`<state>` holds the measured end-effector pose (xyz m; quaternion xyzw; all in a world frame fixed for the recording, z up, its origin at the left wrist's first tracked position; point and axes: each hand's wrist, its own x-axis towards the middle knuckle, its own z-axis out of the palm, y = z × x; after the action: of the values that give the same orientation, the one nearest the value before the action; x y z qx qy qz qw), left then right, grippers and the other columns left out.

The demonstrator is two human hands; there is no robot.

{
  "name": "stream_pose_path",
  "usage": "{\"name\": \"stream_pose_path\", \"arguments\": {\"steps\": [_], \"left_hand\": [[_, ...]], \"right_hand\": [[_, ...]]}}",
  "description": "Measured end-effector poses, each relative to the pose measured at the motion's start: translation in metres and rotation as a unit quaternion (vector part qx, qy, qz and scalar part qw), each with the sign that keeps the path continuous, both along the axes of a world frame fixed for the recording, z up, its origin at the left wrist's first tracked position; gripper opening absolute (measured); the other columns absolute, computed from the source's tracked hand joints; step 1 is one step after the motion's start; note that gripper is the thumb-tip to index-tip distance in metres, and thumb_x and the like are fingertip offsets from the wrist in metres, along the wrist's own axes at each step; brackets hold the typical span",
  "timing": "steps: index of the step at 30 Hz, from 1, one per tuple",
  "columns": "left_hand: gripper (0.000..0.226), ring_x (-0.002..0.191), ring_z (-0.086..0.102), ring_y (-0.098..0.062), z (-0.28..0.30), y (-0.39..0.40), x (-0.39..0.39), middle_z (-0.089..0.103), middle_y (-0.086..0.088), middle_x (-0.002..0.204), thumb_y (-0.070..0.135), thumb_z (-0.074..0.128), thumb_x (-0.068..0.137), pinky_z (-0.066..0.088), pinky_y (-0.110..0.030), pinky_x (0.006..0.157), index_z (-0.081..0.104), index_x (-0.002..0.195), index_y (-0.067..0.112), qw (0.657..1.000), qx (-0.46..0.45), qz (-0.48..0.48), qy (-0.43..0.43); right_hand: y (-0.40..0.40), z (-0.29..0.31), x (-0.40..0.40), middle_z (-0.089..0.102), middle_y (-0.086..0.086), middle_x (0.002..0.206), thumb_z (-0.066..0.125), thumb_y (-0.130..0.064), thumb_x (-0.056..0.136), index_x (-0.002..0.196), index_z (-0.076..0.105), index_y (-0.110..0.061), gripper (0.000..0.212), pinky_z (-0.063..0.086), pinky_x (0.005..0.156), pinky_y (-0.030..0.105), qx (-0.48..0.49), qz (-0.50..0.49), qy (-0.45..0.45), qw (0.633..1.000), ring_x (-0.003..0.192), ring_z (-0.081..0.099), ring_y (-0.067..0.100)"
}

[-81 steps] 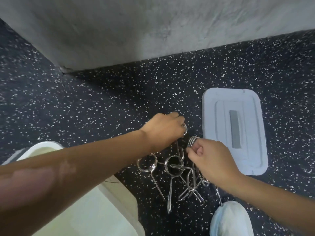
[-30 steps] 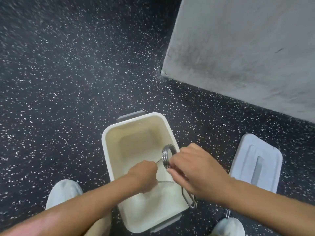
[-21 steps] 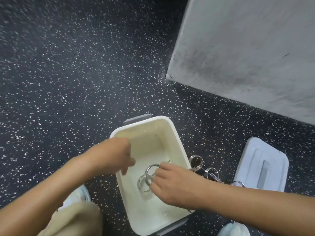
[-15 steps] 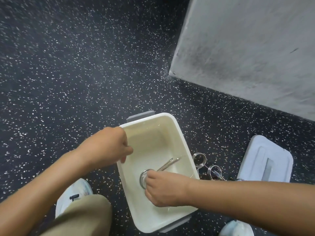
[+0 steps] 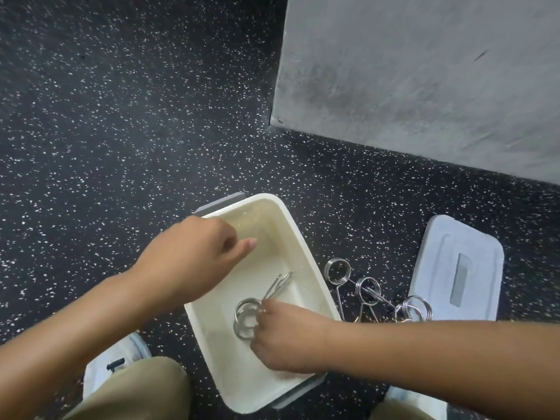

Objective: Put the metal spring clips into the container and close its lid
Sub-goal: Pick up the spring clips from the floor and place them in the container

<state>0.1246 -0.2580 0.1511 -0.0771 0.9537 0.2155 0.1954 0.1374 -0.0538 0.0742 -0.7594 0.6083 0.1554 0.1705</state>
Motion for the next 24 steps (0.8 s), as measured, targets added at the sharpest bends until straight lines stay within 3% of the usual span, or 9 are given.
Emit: {"name": "stream_pose_path", "arguments": {"steps": [2,7,13,21,24], "left_hand": [[0.058,0.051,0.056,-0.02,0.004,0.007,-0.007,0.06,-0.002,0.056,0.063,0.041,0.092,0.039,-0.03,0.046,0.057,0.064,0.015,0.999,-0.013,-0.034,0.013],[0.057,0.048,0.044,-0.018,0.023,0.038,-0.034,0.049,-0.002,0.054,0.059,0.041,0.095,0.027,-0.029,0.044,0.049,0.064,0.012,0.985,-0.069,-0.155,0.026],[0.054,0.05,0.052,-0.015,0.041,0.088,-0.073,0.055,-0.001,0.059,0.056,0.036,0.098,0.039,-0.029,0.048,0.053,0.068,0.014,0.947,-0.111,-0.301,0.032],[0.044,0.056,0.051,-0.014,0.004,0.172,-0.106,0.054,0.003,0.066,0.048,0.038,0.101,0.044,-0.031,0.058,0.049,0.07,0.019,0.884,-0.13,-0.449,-0.022],[0.038,0.066,0.06,-0.017,-0.028,0.201,-0.114,0.057,0.001,0.073,0.045,0.039,0.102,0.053,-0.034,0.061,0.053,0.083,0.015,0.859,-0.155,-0.487,-0.035]], "right_hand": [[0.018,0.017,-0.004,0.065,-0.008,0.067,0.054,-0.012,0.08,0.076,0.065,-0.024,0.017,0.041,0.068,0.03,-0.056,-0.055,-0.021,0.997,0.062,0.058,0.017],[0.075,0.04,-0.023,0.056,-0.004,0.067,0.067,-0.019,0.089,0.081,0.06,-0.018,0.011,0.036,0.06,0.033,-0.16,-0.209,-0.055,0.963,0.06,0.047,0.02],[0.148,0.034,-0.029,0.058,-0.005,0.07,0.058,-0.03,0.097,0.082,0.068,-0.02,0.02,0.04,0.06,0.032,-0.196,-0.386,-0.051,0.9,0.062,0.049,0.018],[0.225,-0.025,-0.005,0.068,-0.008,0.072,0.046,-0.039,0.1,0.084,0.071,-0.02,0.036,0.054,0.065,0.038,-0.179,-0.603,-0.068,0.775,0.064,0.063,0.015],[0.239,-0.03,-0.012,0.058,-0.012,0.06,0.05,-0.052,0.096,0.079,0.068,-0.021,0.04,0.054,0.065,0.038,-0.168,-0.703,-0.029,0.69,0.053,0.052,0.011]]}}
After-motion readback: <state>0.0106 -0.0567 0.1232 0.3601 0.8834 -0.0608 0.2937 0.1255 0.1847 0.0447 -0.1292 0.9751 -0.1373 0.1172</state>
